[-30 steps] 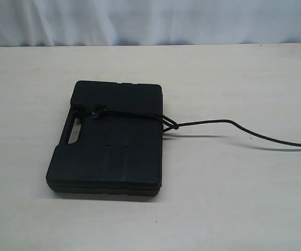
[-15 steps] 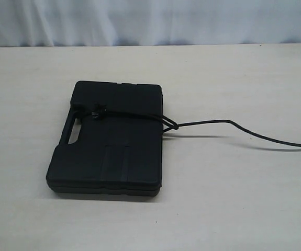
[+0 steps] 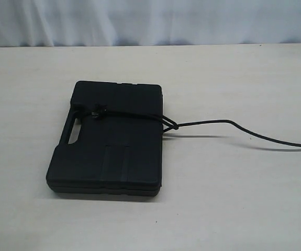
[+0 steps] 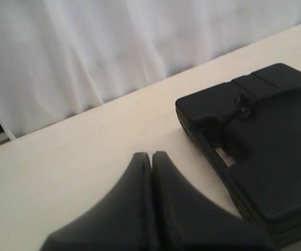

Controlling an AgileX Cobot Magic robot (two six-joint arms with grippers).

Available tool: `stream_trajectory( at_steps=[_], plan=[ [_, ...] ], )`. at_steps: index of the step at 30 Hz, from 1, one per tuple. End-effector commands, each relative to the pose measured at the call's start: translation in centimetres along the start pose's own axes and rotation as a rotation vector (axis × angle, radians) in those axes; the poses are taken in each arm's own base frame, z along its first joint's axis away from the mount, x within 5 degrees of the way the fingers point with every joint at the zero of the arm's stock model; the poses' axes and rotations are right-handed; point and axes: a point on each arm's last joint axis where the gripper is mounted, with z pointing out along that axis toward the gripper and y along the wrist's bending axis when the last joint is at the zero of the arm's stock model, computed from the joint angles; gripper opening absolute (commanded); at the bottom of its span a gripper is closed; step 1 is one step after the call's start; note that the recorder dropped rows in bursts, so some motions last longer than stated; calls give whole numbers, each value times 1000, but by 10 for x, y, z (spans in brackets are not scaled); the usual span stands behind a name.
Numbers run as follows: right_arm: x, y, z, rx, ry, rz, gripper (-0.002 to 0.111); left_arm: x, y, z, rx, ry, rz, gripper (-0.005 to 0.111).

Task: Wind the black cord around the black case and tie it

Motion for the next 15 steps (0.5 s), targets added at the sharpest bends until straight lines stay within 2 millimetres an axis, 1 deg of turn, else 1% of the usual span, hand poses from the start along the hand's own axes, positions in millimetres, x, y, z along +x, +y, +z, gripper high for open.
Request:
stream_trajectory(
  at_steps=[1,5,8,10,15],
  plan=[
    [9,1,-1,21,105,2,6,5,1,0,-25,42,-21,0],
    [19,2,-3,36,225,10,6,5,5,0,-94,58,-35,0],
    [27,7,-5,6,317,86,6,6,7,-1,-137,68,-48,0],
    [26,8,-4,1,316,128,6,6,8,-1,-154,72,-52,0],
    [27,8,-5,-4,321,137,6,7,8,-1,-160,76,-53,0]
  ],
)
